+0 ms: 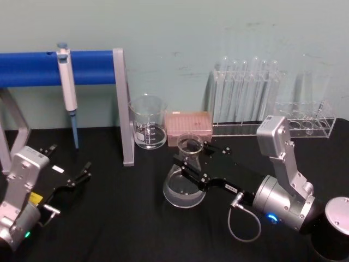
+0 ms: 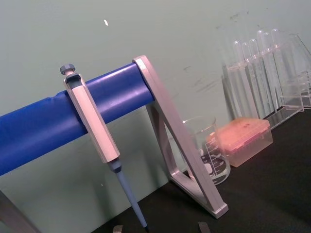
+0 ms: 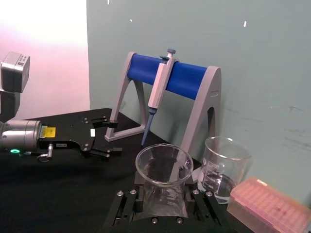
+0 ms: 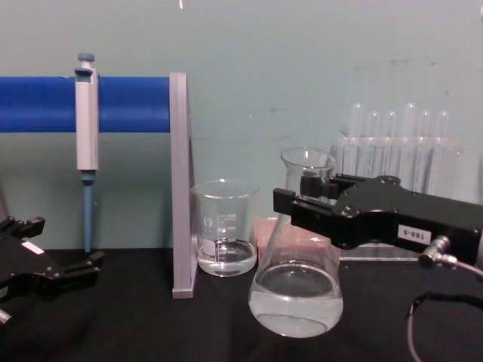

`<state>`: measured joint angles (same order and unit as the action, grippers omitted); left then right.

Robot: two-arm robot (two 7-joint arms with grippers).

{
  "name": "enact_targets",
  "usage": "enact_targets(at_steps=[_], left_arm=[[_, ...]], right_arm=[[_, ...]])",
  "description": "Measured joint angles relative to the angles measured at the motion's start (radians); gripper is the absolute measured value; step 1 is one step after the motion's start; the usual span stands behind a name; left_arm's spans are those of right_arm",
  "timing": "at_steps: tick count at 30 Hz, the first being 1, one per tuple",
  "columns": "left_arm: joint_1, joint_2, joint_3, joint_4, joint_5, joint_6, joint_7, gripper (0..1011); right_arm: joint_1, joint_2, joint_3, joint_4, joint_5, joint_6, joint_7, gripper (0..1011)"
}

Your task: Grasp the erlenmeyer flask with one hand, shake it three times, then place it back.

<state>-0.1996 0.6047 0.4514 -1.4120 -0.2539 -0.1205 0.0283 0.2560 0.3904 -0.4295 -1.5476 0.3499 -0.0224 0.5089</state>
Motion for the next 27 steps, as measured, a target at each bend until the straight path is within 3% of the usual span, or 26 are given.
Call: enact_targets(at_steps=[13,22,27], left_arm=[[0.0,0.0,0.0,0.0,0.0,0.0,0.0,1001],[0.0,0.0,0.0,0.0,0.0,0.0,0.0,1001],[0.0,0.0,0.0,0.0,0.0,0.0,0.0,1001]], right_arm=[[0.003,0.002,0.002,0.003,0.008,-0.006,-0.037,457],[-0.005,-0.003,0.053,0.012,-0.003,-0.004,-0.109,457],[-0.014,-0.004,0.104,0.021,-0.017,0.002,-0.164,457]])
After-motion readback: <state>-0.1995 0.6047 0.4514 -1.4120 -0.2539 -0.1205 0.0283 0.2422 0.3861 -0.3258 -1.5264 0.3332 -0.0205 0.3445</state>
